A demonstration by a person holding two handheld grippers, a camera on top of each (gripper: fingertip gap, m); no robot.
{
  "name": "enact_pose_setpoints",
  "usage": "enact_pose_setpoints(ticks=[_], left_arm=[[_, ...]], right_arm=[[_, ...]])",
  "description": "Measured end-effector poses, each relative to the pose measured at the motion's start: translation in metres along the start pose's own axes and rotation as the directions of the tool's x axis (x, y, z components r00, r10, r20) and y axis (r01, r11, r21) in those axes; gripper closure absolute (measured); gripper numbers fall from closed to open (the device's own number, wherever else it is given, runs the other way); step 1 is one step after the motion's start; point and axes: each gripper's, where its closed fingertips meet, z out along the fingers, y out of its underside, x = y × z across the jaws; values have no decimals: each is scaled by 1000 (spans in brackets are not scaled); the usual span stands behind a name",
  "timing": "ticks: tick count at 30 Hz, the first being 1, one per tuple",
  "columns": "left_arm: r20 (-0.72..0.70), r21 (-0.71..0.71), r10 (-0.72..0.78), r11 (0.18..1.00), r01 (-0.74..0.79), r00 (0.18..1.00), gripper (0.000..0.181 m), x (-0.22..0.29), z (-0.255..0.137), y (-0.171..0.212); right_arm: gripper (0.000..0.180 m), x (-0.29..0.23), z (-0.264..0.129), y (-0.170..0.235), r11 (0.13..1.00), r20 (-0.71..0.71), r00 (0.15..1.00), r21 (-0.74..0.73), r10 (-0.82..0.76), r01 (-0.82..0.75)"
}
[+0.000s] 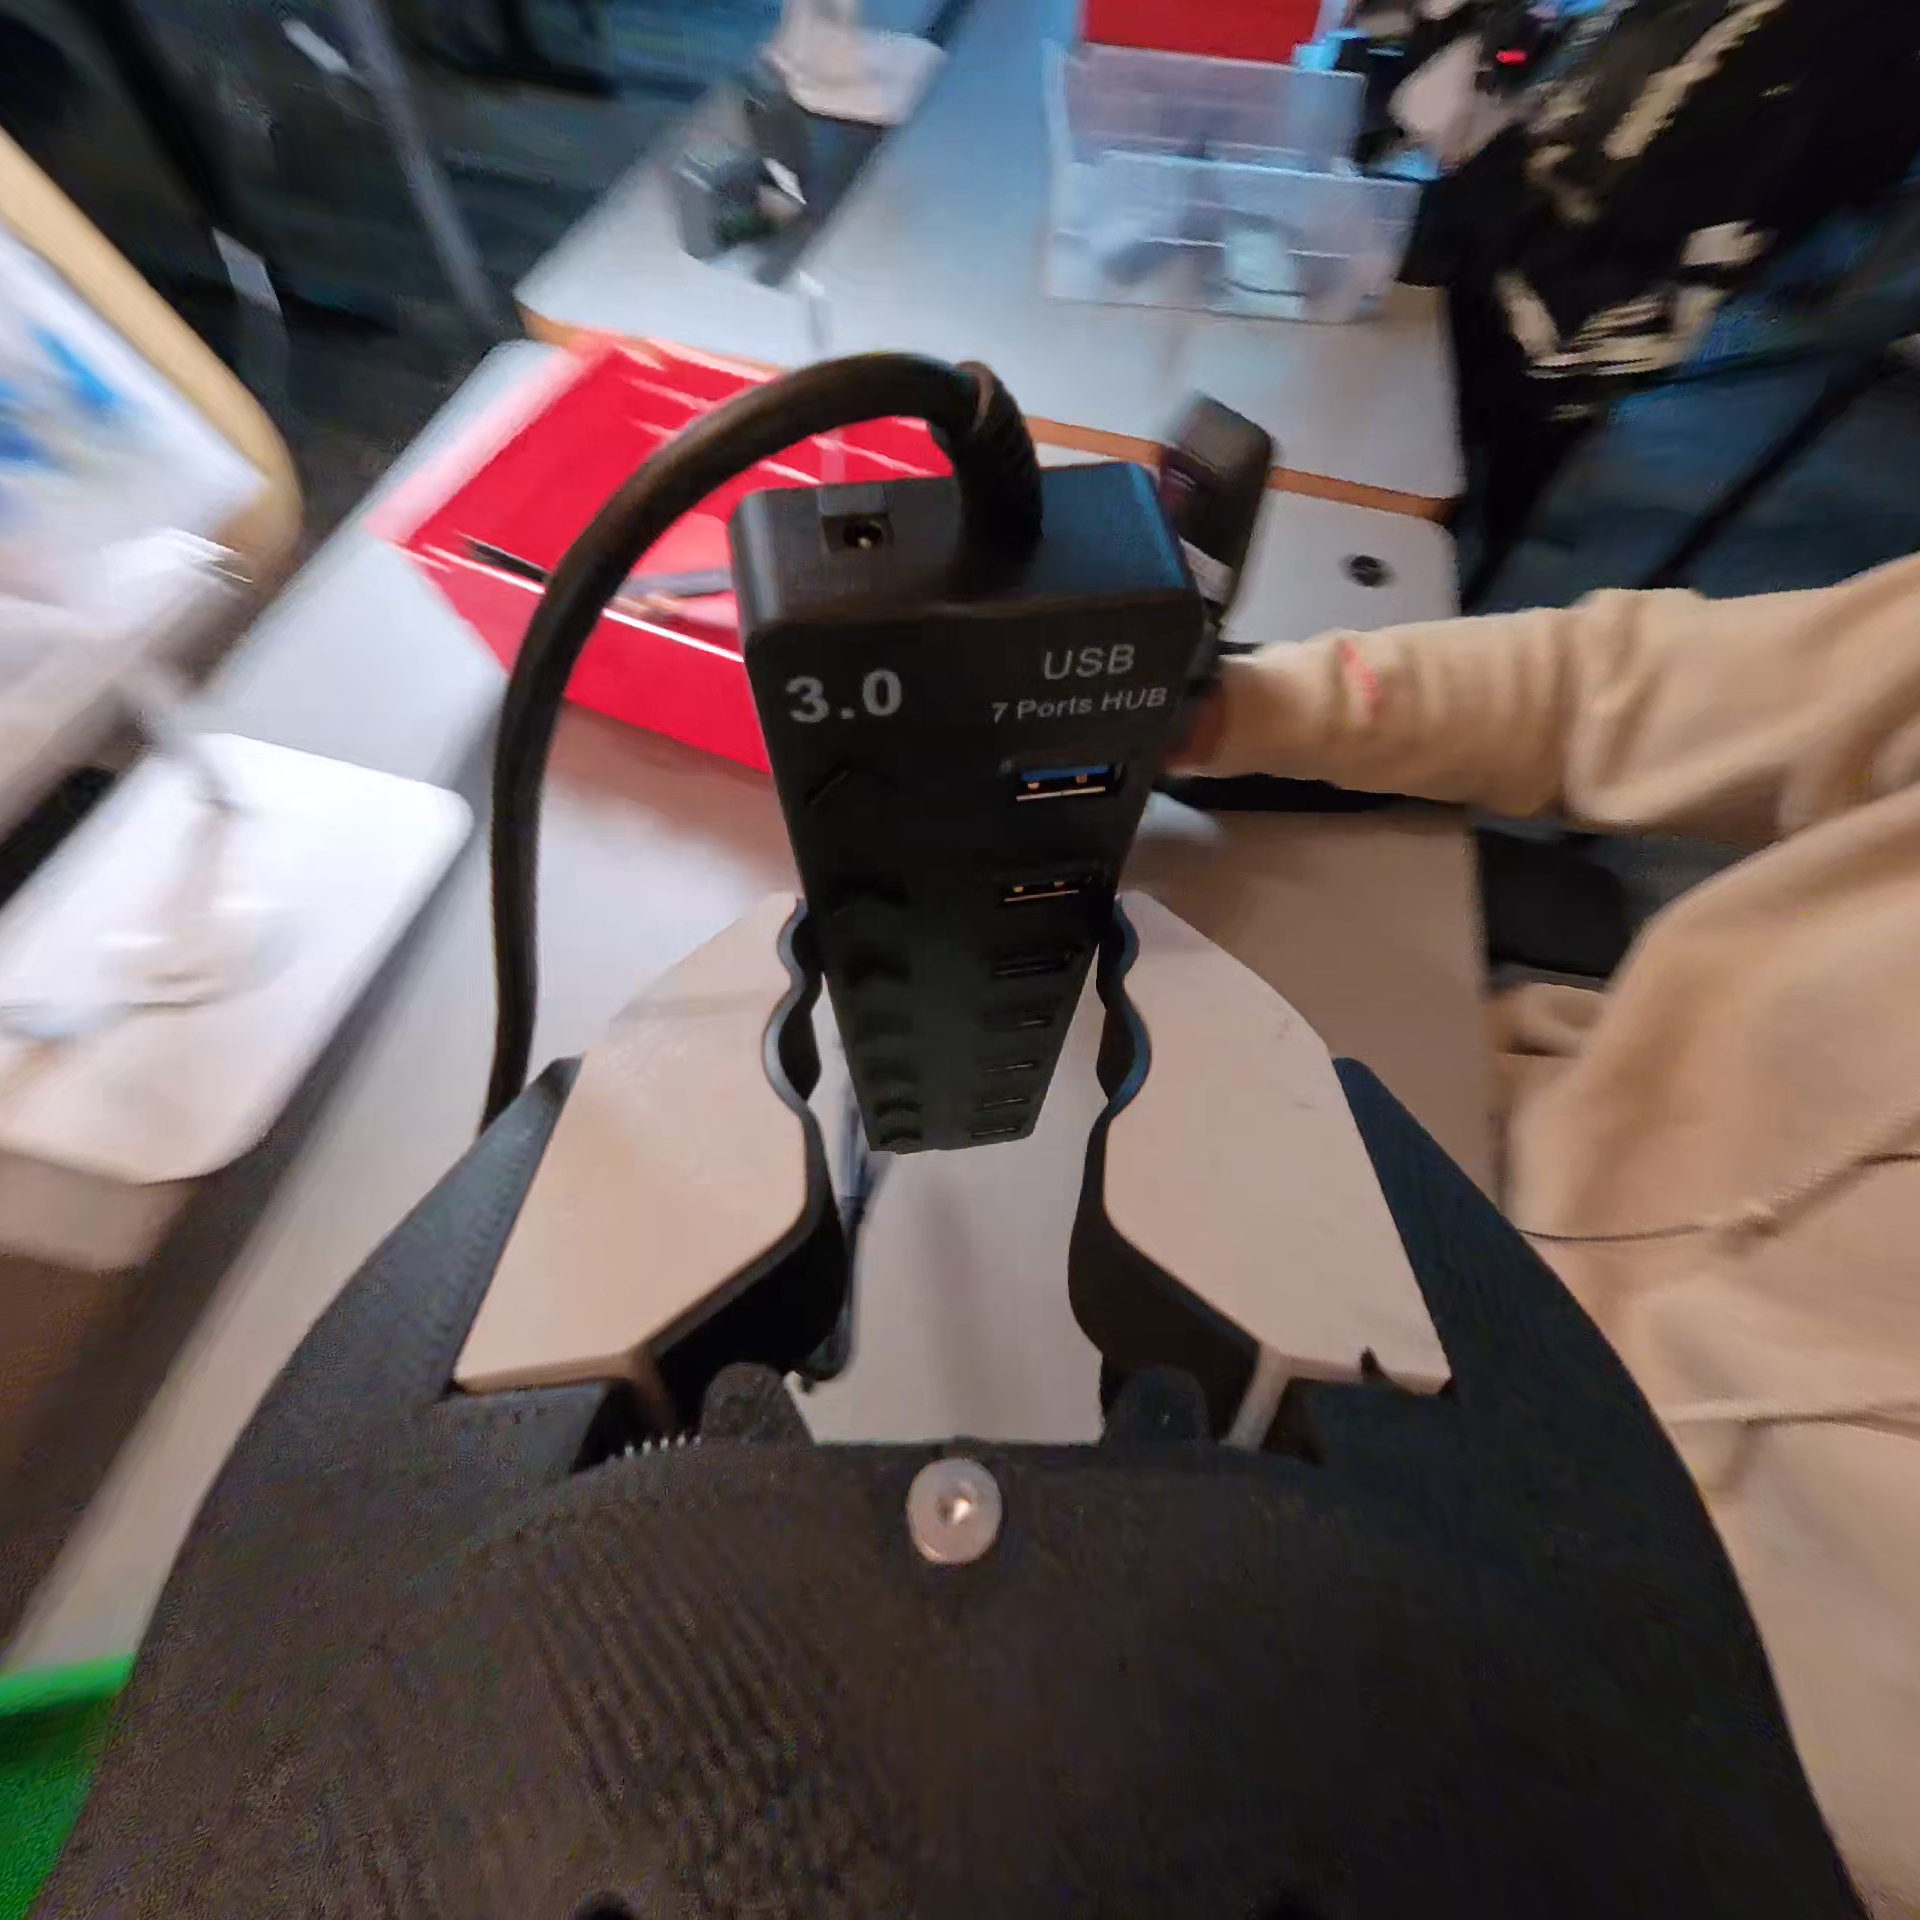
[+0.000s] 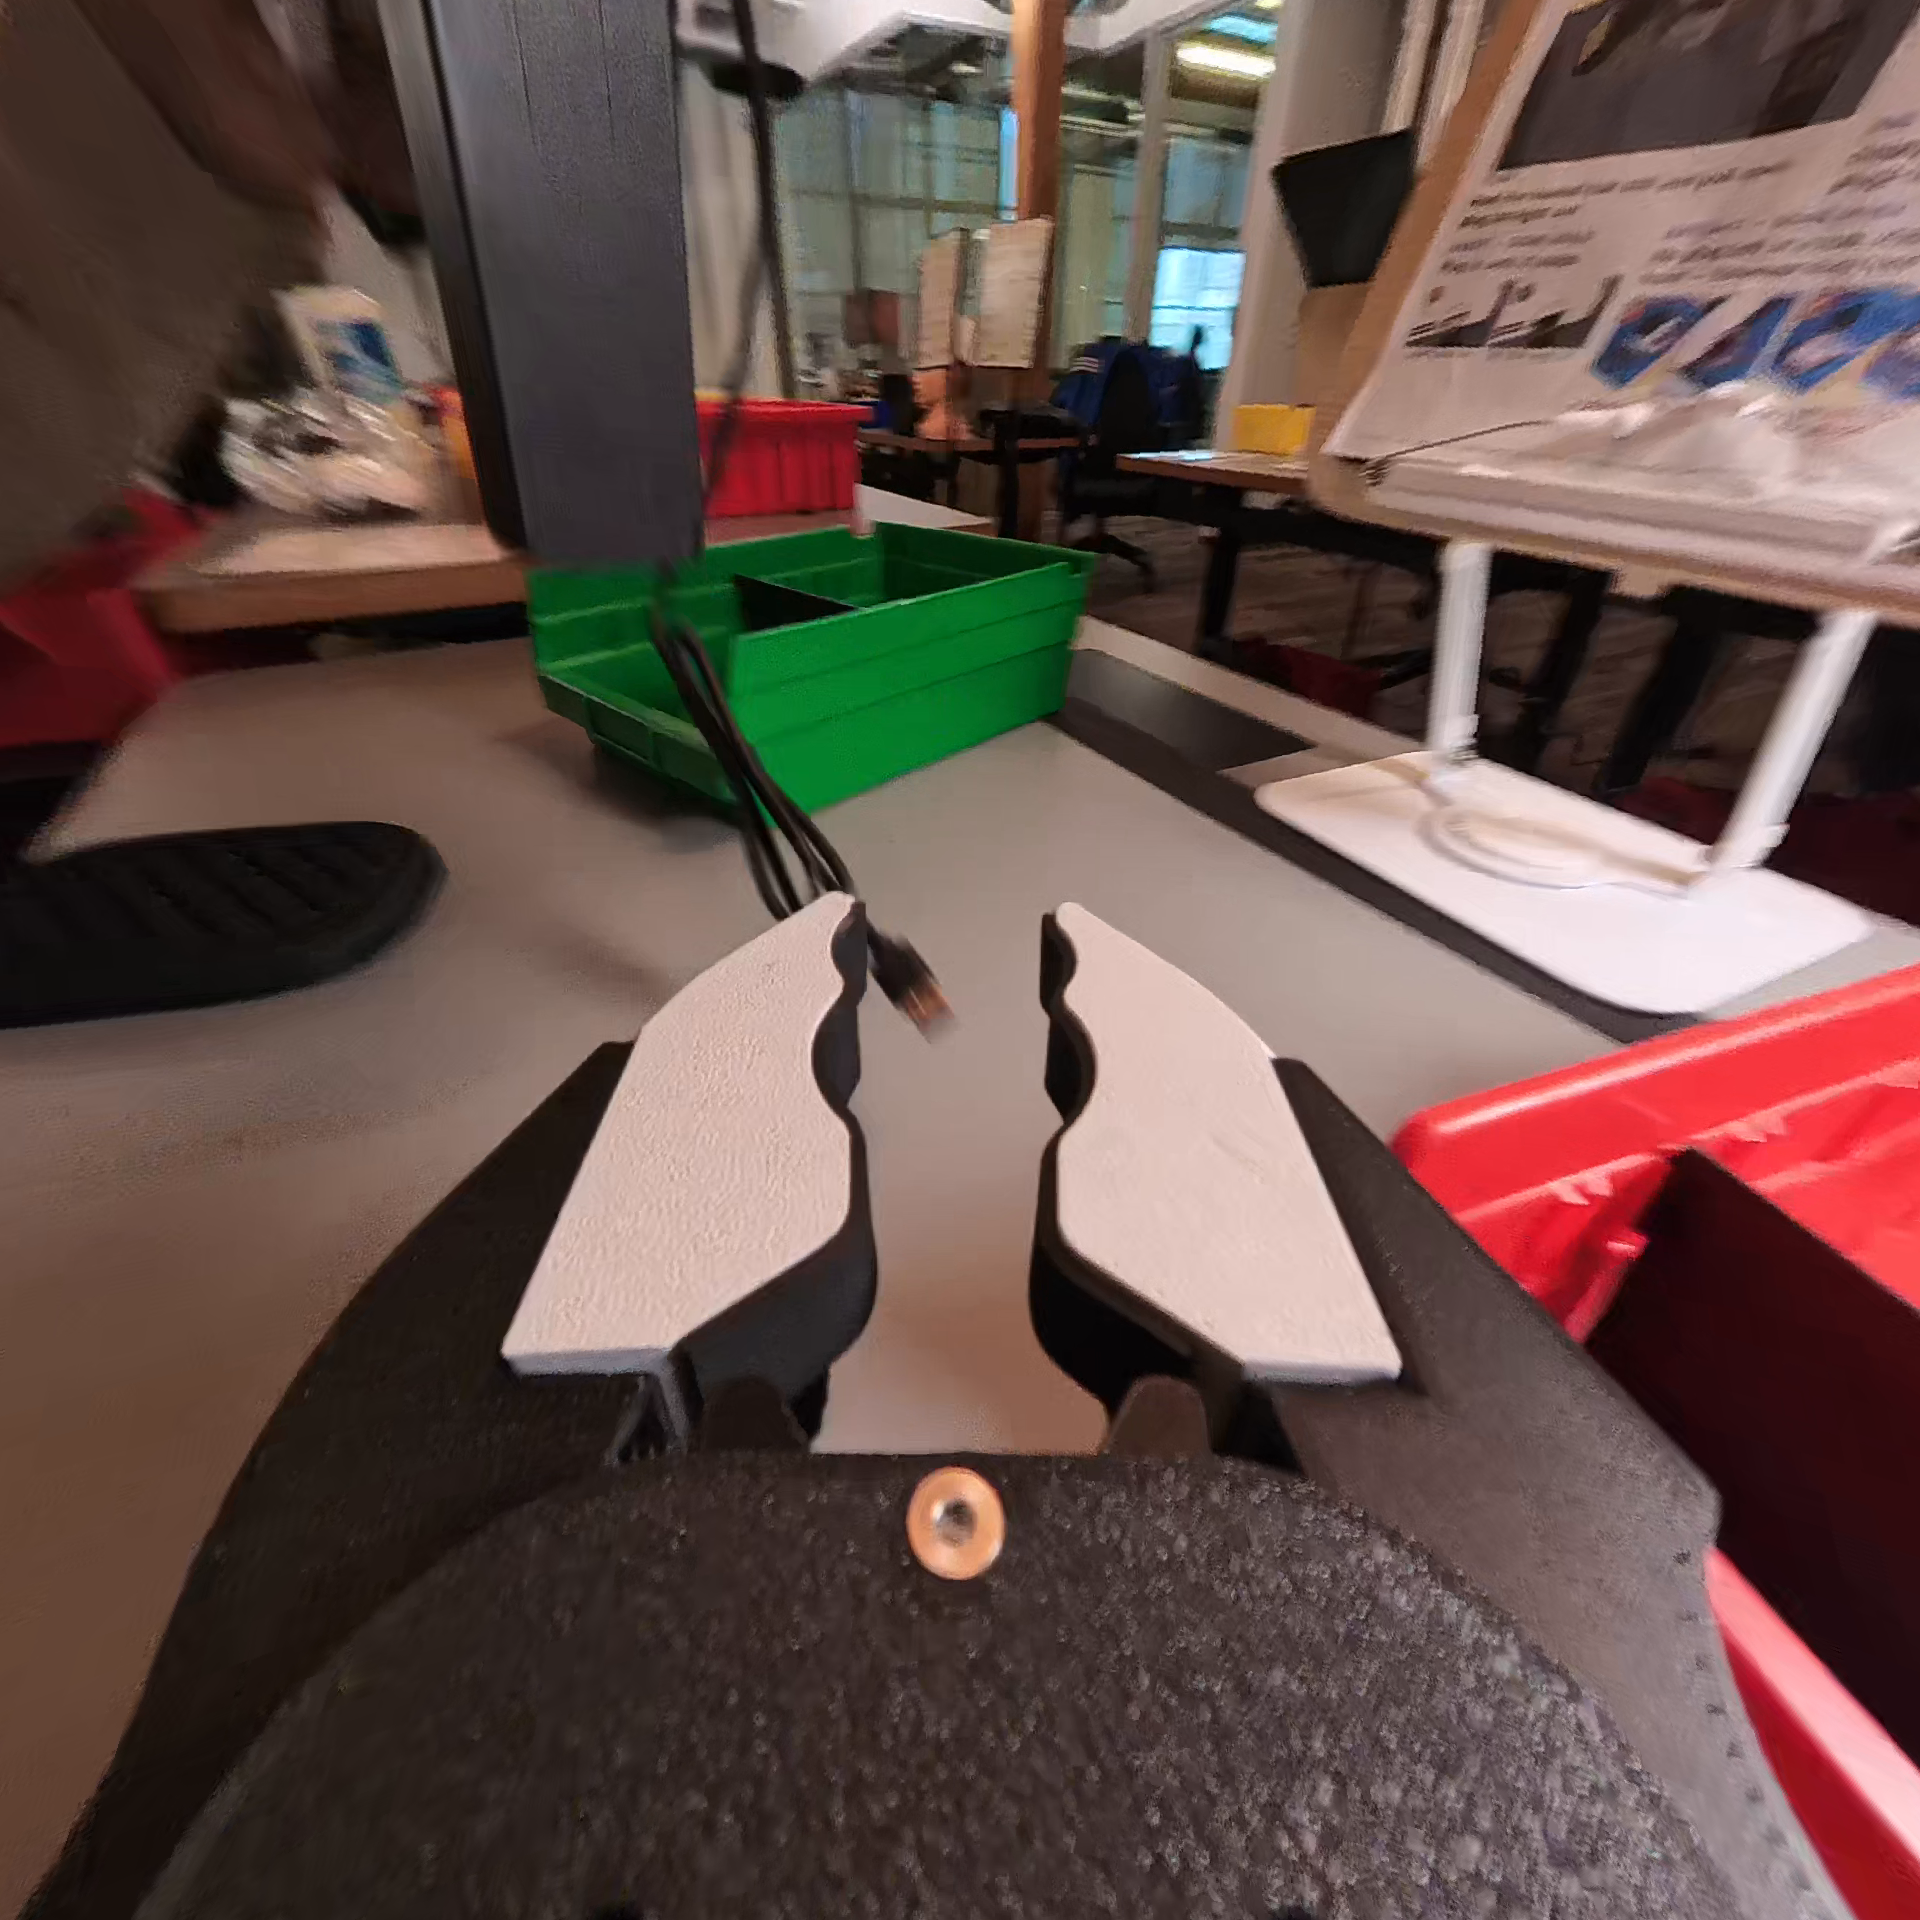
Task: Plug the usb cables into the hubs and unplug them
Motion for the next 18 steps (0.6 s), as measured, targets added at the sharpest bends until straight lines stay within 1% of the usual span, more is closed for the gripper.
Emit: enact_pose_setpoints(ticks=[2,4,6,8,12,14,18], left_arm=[[-147,-34,-82,996,78,986,128,21,36,28],[-241,-89,-137,989,119,961,128,36,69,58],[-263,-130,-157,983,127,952,128,41,95,83],[-276,-152,-179,978,141,944,128,42,112,99],[-323,-158,-204,974,160,924,128,51,132,109],[-338,-155,-190,977,145,922,128,57,138,109],[-320,-153,-175,979,131,931,128,60,147,104]], right_arm=[[147,-15,1,0,991,150,980,2,133,-135],[143,-28,2,4,981,253,948,-40,196,-192],[138,-45,3,9,976,338,915,-85,219,-202],[131,-60,5,15,972,395,889,-142,231,-189],[117,-87,10,39,960,459,864,-265,207,-89],[116,-97,11,48,952,485,851,-303,200,-51],[122,-109,15,54,951,511,843,-308,167,-2]])
